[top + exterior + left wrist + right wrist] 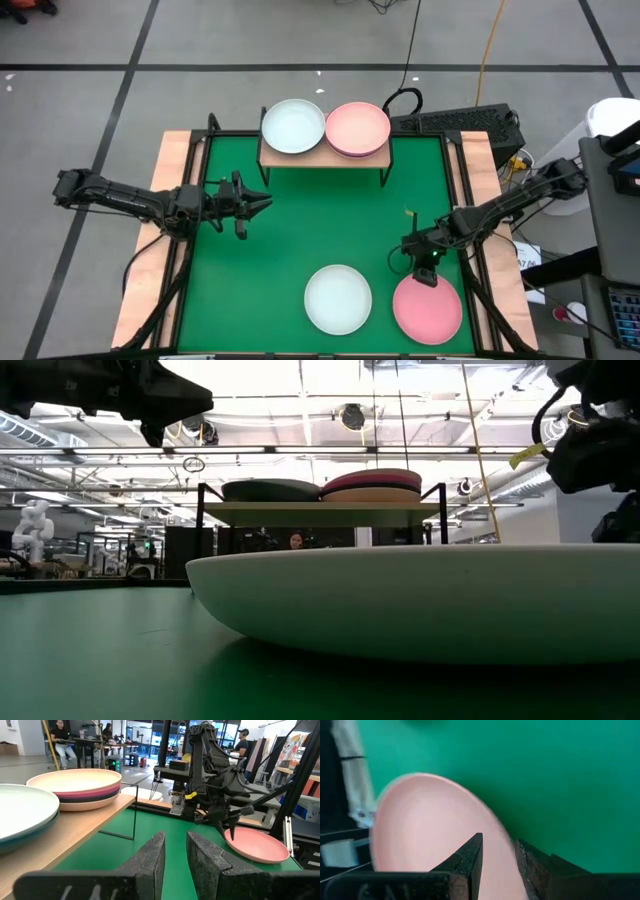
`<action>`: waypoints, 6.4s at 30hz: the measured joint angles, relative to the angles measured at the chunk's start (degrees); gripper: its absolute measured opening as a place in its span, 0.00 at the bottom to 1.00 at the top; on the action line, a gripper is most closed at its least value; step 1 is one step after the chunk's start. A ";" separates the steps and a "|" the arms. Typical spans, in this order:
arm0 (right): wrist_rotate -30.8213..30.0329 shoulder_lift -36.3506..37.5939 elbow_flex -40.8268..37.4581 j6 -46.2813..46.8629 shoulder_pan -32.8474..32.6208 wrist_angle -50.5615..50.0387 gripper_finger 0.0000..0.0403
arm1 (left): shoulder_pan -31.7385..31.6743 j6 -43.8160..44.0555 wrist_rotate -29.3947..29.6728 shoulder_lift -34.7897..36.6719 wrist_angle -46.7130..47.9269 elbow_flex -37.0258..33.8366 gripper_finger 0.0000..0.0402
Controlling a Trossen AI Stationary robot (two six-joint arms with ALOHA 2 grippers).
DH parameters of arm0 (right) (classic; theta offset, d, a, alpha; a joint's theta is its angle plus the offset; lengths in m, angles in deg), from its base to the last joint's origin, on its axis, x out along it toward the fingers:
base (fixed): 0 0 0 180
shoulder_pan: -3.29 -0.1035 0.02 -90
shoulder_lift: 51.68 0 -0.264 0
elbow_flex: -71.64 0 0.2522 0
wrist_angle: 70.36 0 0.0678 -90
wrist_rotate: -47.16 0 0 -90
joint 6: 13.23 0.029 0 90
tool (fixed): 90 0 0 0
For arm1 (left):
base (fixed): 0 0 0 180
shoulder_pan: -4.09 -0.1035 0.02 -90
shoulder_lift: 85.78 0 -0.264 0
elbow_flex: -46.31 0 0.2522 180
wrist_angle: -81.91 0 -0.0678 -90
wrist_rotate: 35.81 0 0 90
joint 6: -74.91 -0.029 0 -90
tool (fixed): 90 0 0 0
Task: Place and stack plates onto a shelf
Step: Stack the light pink plate on top of the white plate, then stack the white plate on top of the light pink plate
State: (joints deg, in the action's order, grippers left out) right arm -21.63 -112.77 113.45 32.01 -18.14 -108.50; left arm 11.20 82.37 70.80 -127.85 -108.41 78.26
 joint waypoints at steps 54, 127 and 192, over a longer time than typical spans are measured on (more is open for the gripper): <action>-6.67 1.25 10.97 -21.33 17.52 11.24 0.00 | 0.00 -2.32 1.83 0.17 1.45 0.02 0.21; -1.50 -31.38 54.58 -33.09 51.74 27.09 0.16 | -1.40 4.27 3.76 0.09 8.32 0.02 0.21; -27.18 6.14 -3.37 -47.46 16.44 69.18 0.16 | 24.92 -28.11 -3.53 -52.19 3.79 23.69 0.21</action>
State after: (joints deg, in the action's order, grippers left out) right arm -48.82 -106.63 110.09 -15.44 -1.70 -39.32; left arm 36.12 54.26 67.27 -180.04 -104.62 101.96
